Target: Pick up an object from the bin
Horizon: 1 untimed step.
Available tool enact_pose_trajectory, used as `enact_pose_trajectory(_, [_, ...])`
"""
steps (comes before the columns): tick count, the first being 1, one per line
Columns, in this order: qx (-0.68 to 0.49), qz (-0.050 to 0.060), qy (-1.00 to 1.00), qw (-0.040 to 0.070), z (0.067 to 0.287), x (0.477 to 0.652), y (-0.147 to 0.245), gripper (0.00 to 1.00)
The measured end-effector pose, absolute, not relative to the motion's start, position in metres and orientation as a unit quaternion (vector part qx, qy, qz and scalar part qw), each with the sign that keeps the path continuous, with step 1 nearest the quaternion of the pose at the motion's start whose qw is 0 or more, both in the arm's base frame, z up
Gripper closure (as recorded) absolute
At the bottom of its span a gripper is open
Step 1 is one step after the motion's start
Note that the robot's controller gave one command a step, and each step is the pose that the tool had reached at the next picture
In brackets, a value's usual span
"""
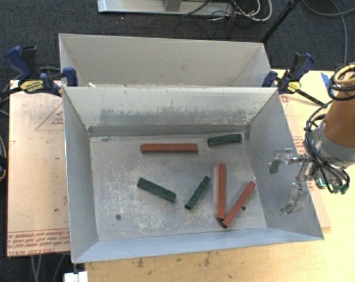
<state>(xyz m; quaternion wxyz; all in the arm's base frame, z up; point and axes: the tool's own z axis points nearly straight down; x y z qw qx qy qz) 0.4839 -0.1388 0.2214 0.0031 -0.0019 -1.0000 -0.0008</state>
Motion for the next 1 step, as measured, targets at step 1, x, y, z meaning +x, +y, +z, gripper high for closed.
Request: enact_pose_trajectory(1, [0.0, 0.0, -1.0, 0.0, 0.2245, 0.4857, -0.1381, 0.0])
